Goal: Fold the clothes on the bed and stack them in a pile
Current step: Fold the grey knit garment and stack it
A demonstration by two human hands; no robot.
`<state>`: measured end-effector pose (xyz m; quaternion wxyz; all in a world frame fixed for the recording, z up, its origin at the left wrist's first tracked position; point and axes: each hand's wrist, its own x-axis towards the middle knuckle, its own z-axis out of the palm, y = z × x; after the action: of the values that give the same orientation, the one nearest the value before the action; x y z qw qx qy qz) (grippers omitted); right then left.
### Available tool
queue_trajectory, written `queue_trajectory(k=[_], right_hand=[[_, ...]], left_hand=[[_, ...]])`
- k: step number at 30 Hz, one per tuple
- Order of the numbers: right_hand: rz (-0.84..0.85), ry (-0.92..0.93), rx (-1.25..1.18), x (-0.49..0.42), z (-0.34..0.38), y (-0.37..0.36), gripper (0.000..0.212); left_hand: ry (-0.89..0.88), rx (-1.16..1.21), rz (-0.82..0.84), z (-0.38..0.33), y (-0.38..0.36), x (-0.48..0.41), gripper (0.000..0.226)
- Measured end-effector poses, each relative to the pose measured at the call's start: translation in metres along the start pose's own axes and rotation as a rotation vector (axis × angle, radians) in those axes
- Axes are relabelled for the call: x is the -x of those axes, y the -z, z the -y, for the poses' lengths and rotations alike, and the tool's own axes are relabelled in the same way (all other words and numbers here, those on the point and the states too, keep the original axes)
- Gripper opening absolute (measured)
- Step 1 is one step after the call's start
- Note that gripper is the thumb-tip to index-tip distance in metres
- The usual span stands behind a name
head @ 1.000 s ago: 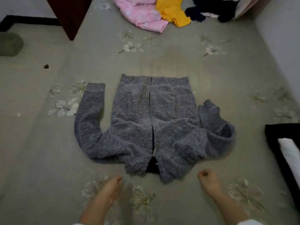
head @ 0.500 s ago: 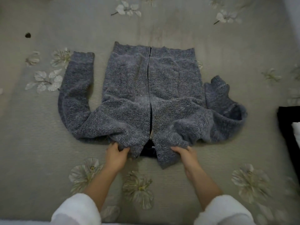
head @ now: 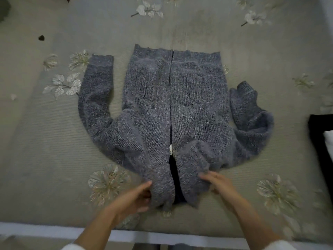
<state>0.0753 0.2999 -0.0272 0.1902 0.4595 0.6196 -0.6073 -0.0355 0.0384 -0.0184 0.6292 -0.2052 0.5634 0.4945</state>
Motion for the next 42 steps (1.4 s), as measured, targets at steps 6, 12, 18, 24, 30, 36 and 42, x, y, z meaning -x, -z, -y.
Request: queue_trajectory(k=[6, 12, 18, 24, 30, 36, 42], right_hand=[[-0.072, 0.09, 0.815, -0.012, -0.071, -0.031, 0.058], [-0.149, 0.292, 0.451, 0.001, -0.049, -0.027, 0.018], [0.125, -0.11, -0.317, 0.029, -0.055, -0.02, 0.029], [0.237, -0.247, -0.359, 0.059, -0.067, -0.041, 0.035], [0.075, -0.106, -0.221, 0.067, -0.059, -0.049, 0.023], [0.396, -0.226, 0.531, 0.088, -0.085, -0.034, 0.043], [0.335, -0.312, 0.39, 0.088, -0.064, -0.029, 0.008]], left_hand=[[-0.185, -0.999, -0.284, 0.045, -0.013, -0.034, 0.044], [-0.401, -1.162, -0.381, 0.038, -0.009, -0.028, 0.039], [-0.07, -0.309, -0.073, 0.042, 0.007, 0.007, 0.03], [0.088, 0.115, 0.092, 0.051, 0.0, 0.019, 0.037], [0.014, 0.009, -0.004, 0.047, -0.012, 0.021, 0.024], [0.232, -0.845, 0.126, 0.064, 0.0, 0.043, 0.021], [0.332, -0.77, 0.199, 0.046, -0.001, 0.051, 0.011]])
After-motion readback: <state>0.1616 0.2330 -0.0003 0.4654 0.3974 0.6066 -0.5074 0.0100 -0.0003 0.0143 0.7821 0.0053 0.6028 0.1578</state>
